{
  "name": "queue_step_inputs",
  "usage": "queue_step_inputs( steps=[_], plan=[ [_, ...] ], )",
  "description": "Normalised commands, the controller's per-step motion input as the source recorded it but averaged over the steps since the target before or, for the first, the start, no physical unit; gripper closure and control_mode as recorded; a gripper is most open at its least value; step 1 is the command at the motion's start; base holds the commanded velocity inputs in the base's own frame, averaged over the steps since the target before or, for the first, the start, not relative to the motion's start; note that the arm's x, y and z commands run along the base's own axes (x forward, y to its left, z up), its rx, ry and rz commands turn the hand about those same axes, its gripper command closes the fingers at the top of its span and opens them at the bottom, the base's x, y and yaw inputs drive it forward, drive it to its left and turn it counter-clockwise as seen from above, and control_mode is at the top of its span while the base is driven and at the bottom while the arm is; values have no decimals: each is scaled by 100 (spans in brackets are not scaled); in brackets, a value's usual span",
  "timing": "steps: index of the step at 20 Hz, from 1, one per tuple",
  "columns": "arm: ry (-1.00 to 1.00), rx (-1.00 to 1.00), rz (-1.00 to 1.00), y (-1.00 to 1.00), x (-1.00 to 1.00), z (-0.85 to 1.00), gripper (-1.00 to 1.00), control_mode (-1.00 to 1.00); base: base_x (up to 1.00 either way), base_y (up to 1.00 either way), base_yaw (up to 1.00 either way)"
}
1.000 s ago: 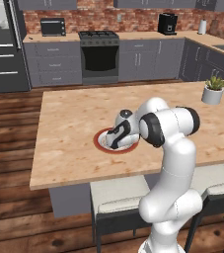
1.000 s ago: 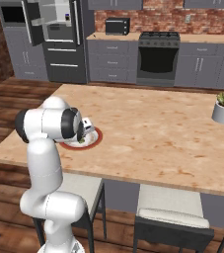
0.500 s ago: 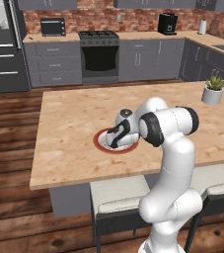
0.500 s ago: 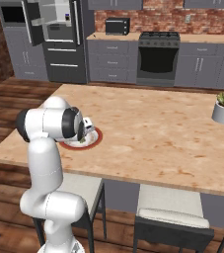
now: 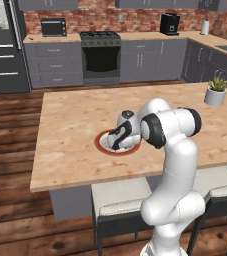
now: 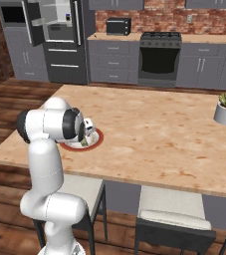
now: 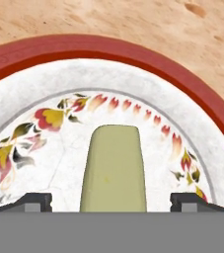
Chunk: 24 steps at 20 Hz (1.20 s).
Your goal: Retrieve the butter from the fridge and place it on a plate on the dining table. Then retrieve the butter knife by the fridge and place it near the plate.
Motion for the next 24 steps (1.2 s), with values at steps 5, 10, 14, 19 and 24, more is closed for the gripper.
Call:
queue_step_inputs(
  steps=[5, 10, 14, 19, 24],
  plan=[
    [2, 0, 0, 0, 0, 0, -100, -100, 0, 0, 0],
    [8, -1, 0, 0, 0, 28, -100, -100, 0, 0, 0],
    [12, 0, 0, -1, -5, 80, -100, -100, 0, 0, 0],
    [17, 0, 0, -8, -23, 100, -100, -100, 0, 0, 0],
    [17, 0, -8, -23, -63, 97, -100, -100, 0, 0, 0]
  ],
)
